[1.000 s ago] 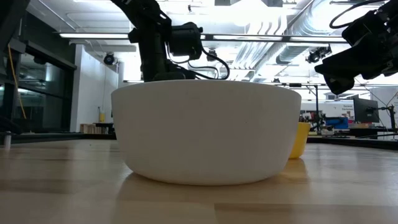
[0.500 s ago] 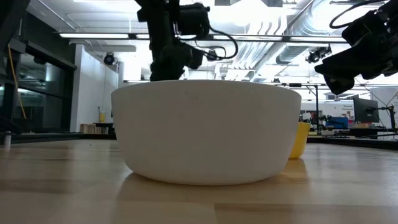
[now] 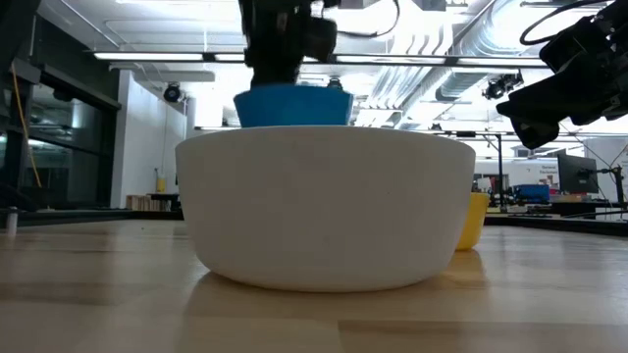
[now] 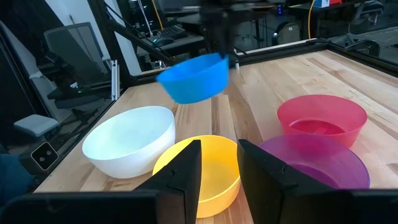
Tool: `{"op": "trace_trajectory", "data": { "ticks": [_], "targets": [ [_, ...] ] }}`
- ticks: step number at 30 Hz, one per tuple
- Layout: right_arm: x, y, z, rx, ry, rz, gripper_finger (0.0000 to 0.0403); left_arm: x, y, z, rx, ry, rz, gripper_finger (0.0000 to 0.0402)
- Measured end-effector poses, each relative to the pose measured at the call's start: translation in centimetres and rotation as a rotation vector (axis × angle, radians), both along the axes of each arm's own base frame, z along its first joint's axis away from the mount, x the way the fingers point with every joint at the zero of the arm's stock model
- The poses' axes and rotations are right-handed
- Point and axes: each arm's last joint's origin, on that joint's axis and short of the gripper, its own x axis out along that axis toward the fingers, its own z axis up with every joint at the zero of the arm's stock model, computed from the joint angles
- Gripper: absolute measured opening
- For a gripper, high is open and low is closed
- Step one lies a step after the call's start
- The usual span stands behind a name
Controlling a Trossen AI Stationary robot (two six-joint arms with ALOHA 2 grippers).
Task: Nest bowls inside each other
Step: Stack the blue bowl on top of the white bowl
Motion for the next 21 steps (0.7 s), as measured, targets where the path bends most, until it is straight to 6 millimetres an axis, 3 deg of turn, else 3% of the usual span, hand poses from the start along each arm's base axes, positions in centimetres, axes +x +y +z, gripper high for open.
{"op": "trace_trajectory", "data": {
  "ticks": [13,16,21],
  "targets": [
    [0.0,0.0,0.0,0.0,0.0,0.0,0.0097,0.0,-7.9,0.4,-0.005,-0.047,-0.02,0.0],
    [0.0,0.0,0.0,0.0,0.0,0.0,0.0097,0.0,-9.1,0.4,-0.014,-0.063,-0.023,0.0],
    [0.0,0.0,0.0,0.0,0.0,0.0,0.0097,0.6,-10.2,-1.1,-0.016,-0.019,-0.014,0.0]
  ]
}}
